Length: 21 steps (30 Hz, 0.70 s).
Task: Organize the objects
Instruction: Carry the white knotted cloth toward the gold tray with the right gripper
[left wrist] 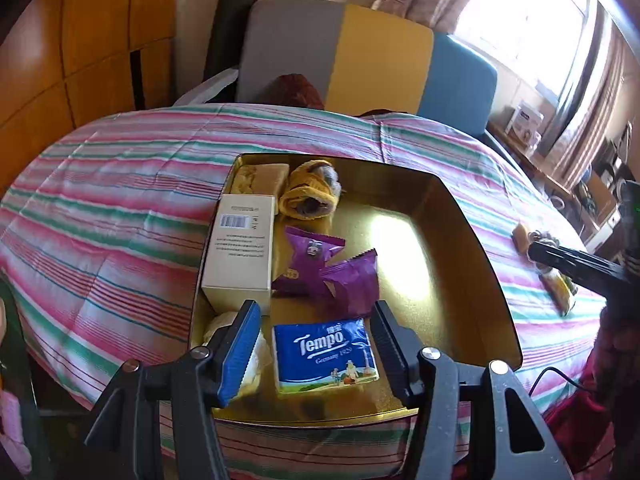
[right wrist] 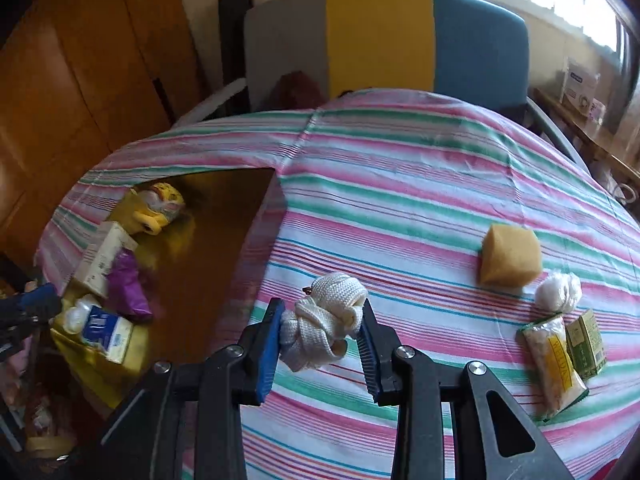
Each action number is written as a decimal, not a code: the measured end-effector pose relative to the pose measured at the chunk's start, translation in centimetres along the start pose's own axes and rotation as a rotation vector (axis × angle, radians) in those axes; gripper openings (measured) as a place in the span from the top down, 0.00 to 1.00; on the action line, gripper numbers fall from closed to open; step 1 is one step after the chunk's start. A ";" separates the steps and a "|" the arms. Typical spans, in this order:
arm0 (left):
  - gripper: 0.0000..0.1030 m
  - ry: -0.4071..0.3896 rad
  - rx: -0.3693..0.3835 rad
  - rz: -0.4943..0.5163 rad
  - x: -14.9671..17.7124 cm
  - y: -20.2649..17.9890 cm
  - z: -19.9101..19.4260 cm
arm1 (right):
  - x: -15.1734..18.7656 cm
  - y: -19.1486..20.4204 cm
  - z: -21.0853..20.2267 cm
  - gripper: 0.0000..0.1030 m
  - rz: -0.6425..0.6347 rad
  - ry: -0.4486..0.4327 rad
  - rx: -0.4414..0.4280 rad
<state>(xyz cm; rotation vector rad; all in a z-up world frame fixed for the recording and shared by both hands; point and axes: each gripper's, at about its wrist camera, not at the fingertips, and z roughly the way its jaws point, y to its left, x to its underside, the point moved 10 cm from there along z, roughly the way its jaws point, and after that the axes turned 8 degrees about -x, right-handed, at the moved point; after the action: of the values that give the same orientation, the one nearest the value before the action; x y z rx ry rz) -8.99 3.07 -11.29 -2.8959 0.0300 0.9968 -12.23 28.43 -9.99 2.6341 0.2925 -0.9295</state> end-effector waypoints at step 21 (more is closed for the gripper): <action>0.44 0.038 -0.008 -0.053 1.5 2.7 1.1 | 7.9 17.4 10.7 0.59 -0.180 0.332 -0.369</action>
<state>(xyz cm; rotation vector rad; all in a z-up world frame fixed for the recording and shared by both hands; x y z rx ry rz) -8.59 0.48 -13.23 -2.9066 -0.0482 0.9351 -7.02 8.99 -18.68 2.4287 0.7183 -0.4268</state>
